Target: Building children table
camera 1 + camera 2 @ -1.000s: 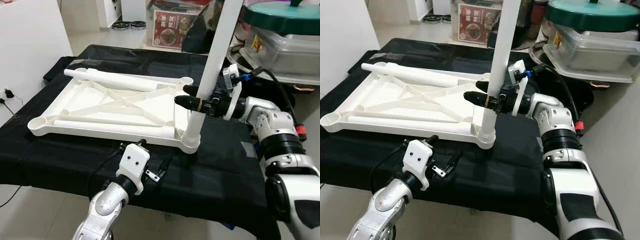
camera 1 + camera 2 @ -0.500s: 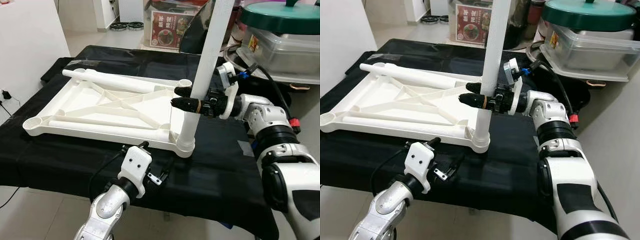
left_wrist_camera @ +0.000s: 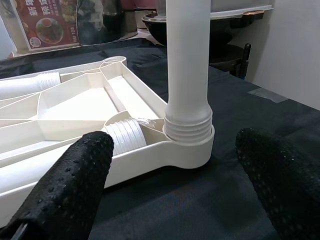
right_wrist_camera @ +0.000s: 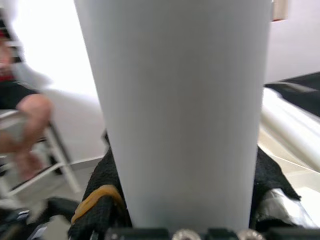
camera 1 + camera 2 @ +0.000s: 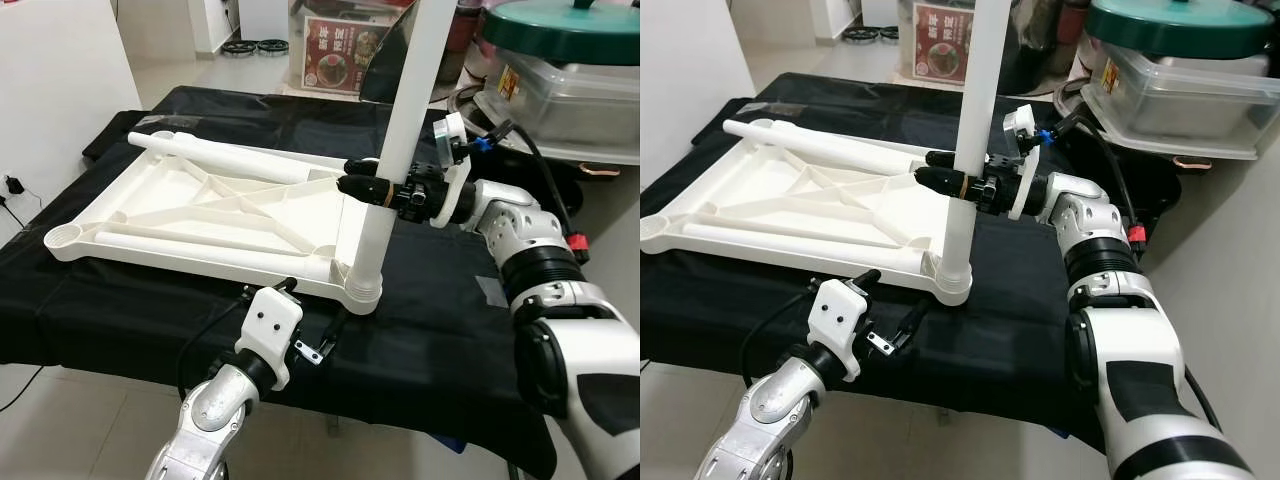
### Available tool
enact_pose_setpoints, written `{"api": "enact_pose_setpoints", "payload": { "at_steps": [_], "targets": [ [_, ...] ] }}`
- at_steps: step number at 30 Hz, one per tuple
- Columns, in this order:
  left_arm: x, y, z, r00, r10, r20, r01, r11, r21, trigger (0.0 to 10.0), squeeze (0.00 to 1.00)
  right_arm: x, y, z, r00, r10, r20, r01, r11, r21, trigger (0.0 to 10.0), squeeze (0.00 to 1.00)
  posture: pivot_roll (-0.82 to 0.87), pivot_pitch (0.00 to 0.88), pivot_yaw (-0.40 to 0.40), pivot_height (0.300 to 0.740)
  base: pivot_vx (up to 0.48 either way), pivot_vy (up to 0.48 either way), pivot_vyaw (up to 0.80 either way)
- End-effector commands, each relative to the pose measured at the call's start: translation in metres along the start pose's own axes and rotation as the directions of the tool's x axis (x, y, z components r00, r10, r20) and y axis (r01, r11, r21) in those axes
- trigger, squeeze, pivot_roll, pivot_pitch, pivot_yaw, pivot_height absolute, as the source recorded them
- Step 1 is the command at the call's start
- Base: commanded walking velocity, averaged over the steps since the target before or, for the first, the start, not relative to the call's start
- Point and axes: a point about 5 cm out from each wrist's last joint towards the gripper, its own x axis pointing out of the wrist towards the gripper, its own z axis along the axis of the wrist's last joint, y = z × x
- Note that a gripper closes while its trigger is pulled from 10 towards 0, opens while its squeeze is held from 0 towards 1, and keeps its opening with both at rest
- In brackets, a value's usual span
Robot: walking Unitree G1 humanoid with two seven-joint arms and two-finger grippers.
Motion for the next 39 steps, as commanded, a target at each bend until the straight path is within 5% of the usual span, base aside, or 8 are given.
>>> {"api": "enact_pose_setpoints", "payload": {
  "at_steps": [1,7,24,25,26,30,31,39],
  "targets": [
    [0.001,0.0,0.0,1.0,0.005,-0.001,-0.005,1.0,-0.003,10.0,0.0,-0.003,-0.006,-0.013,0.991,-0.13,-0.022,0.13,0.991,0.011,0.0,0.0,0.17,0.054,-0.086,0.74,0.0,0.0,0.0],
    [0.001,0.001,0.0,1.0,0.011,-0.005,-0.011,1.0,0.001,10.0,0.0,-0.008,-0.012,-0.027,0.943,-0.318,-0.094,0.313,0.947,-0.069,0.0,0.0,0.15,0.056,-0.079,0.74,0.0,0.0,0.0],
    [0.005,0.003,-0.001,1.0,0.027,-0.01,-0.026,0.999,0.018,10.0,0.0,0.014,-0.01,-0.039,0.276,-0.961,-0.022,0.959,0.277,-0.06,0.0,0.0,0.14,0.062,-0.078,0.74,0.0,0.0,0.0],
    [0.005,0.003,-0.001,1.0,0.027,-0.01,-0.026,0.999,0.018,10.0,0.0,0.014,-0.01,-0.039,0.276,-0.961,-0.022,0.959,0.277,-0.06,0.0,0.0,0.14,0.062,-0.078,0.74,0.0,0.0,0.0],
    [0.005,0.003,-0.001,1.0,0.028,-0.012,-0.028,0.999,0.018,10.0,0.0,0.034,-0.003,-0.036,0.289,-0.957,-0.028,0.957,0.289,-0.001,10.0,0.0,0.15,0.064,-0.082,0.74,0.0,0.0,0.0],
    [0.004,0.003,-0.002,0.999,0.029,-0.013,-0.028,0.999,0.015,10.0,0.0,0.044,0.001,-0.033,0.343,-0.939,-0.022,0.94,0.342,0.012,10.0,0.0,0.14,0.065,-0.082,0.74,0.0,0.0,0.0],
    [0.004,0.003,-0.002,0.999,0.029,-0.015,-0.029,0.999,0.015,10.0,0.0,0.044,0.002,-0.033,0.349,-0.937,-0.016,0.937,0.348,0.022,10.0,1.0,0.14,0.066,-0.081,0.74,0.0,0.0,0.0],
    [0.004,0.002,-0.003,1.0,0.028,-0.015,-0.027,1.0,0.011,10.0,0.0,0.044,0.0,-0.024,0.46,-0.888,0.0,0.887,0.46,0.031,10.0,1.0,0.14,0.066,-0.084,0.74,0.0,0.0,0.0]
  ]
}}
